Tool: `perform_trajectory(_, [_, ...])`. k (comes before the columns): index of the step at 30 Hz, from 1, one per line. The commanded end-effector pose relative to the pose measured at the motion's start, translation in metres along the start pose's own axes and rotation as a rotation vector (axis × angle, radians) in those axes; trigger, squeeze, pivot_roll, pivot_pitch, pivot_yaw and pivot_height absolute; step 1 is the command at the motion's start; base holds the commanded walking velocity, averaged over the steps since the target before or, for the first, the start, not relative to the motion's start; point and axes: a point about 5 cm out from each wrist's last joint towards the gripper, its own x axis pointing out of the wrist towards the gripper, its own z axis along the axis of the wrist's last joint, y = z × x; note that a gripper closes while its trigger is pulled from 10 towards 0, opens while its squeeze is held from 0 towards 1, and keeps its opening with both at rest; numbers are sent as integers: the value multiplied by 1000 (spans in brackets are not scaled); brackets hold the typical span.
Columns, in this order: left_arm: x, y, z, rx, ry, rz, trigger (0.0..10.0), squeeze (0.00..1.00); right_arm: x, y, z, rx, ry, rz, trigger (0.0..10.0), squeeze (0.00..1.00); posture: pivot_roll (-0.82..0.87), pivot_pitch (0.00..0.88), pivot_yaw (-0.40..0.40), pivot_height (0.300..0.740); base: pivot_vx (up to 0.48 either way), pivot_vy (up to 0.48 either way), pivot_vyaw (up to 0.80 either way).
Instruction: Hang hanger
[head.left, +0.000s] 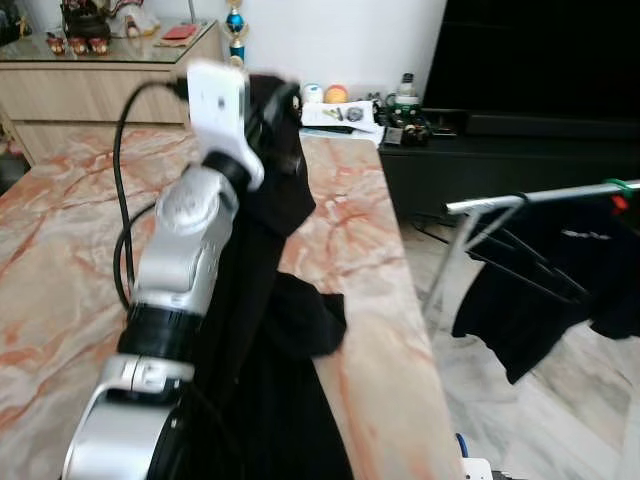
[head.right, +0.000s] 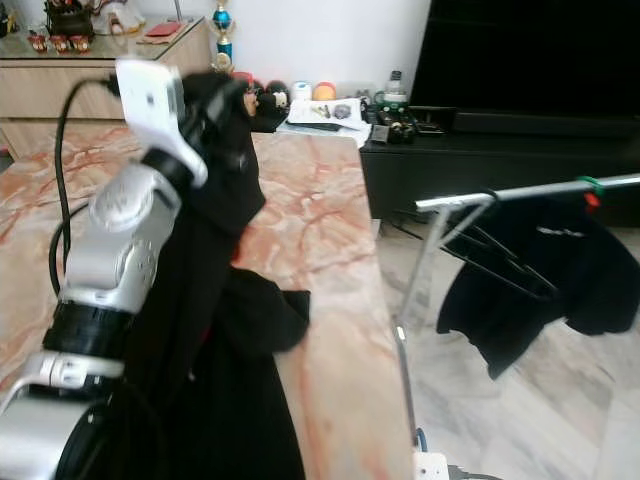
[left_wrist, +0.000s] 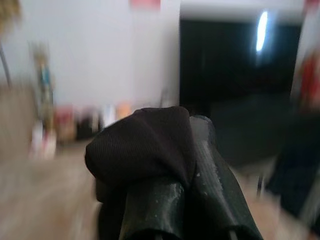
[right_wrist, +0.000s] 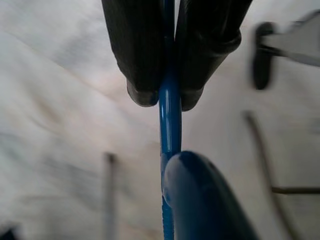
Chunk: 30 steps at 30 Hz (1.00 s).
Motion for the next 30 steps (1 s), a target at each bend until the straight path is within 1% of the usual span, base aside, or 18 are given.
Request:
perform_trajectory(1, [-2,-17,2,22,14,-78,10000,0,-2,-8,-8,1,29,-22,10000,0,94,53,-13,740,0,0,0])
perform_trajectory(3, [-15,-20,-16,18,91,-82,10000,0,-2,-8,-9,0,31,-21,10000,0,95,51,-11,740,0,0,0])
perform_trajectory(4, [-27,-23,-29,17,148,-82,10000,0,-2,-8,-10,2,34,-21,10000,0,93,51,-7,740,0,0,0])
perform_trajectory(5, [-30,-23,-32,17,159,-82,10000,0,-2,-8,-10,2,34,-21,10000,0,93,50,-7,740,0,0,0])
perform_trajectory(6, [-40,-26,-40,12,190,-86,10000,0,-3,-8,-11,1,36,-21,10000,0,90,46,-4,740,0,0,0])
perform_trajectory(9, [-53,-28,-48,-5,230,-75,10000,0,-3,-8,-11,0,37,-20,10000,0,88,46,-3,740,0,0,0])
perform_trajectory(10, [-63,-30,-52,-19,252,-68,10000,0,-3,-8,-12,-3,40,-20,10000,0,89,41,-2,740,0,0,0])
perform_trajectory(12, [-68,-31,-54,-19,262,-70,10000,0,-3,-8,-12,-5,41,-20,10000,0,92,39,-1,740,0,0,0])
perform_trajectory(13, [-74,-34,-55,-24,272,-74,10000,424,-3,-8,-13,-4,43,-21,10000,0,92,39,-1,740,0,0,0])
perform_trajectory(14, [-79,-36,-57,-16,285,-80,10000,784,-3,-8,-13,-7,45,-20,10000,0,94,37,0,740,0,0,0])
perform_trajectory(15, [-82,-38,-58,-9,293,-89,10000,1000,-3,-8,-14,-8,46,-20,10000,0,93,35,2,740,0,0,0])
perform_trajectory(22, [-94,-45,-62,-19,314,-108,10000,1000,-3,-8,-14,-6,47,-21,10000,0,90,42,2,740,0,0,0])
perform_trajectory(23, [-99,-46,-62,-20,321,-112,10000,1000,-3,-8,-14,-7,47,-23,10000,0,90,42,2,740,0,0,0])
perform_trajectory(26, [-105,-47,-63,-1,343,-122,10000,1000,-3,-9,-14,-8,47,-24,10000,0,91,47,0,740,0,0,0])
perform_trajectory(27, [-110,-47,-65,9,360,-124,10000,1000,-3,-9,-14,-7,47,-26,10000,0,90,49,0,740,0,0,0])
perform_trajectory(28, [-110,-47,-65,9,360,-124,10000,1000,-3,-9,-14,-7,47,-26,10000,0,90,49,0,740,0,0,0])
perform_trajectory(29, [-115,-46,-66,11,367,-105,10000,1000,-3,-10,-14,-8,48,-27,10000,0,92,50,0,740,0,0,0])
perform_trajectory(30, [-118,-37,-64,18,343,-5,10000,1000,-3,-11,-14,-7,49,-29,10000,0,95,52,-1,740,0,0,0])
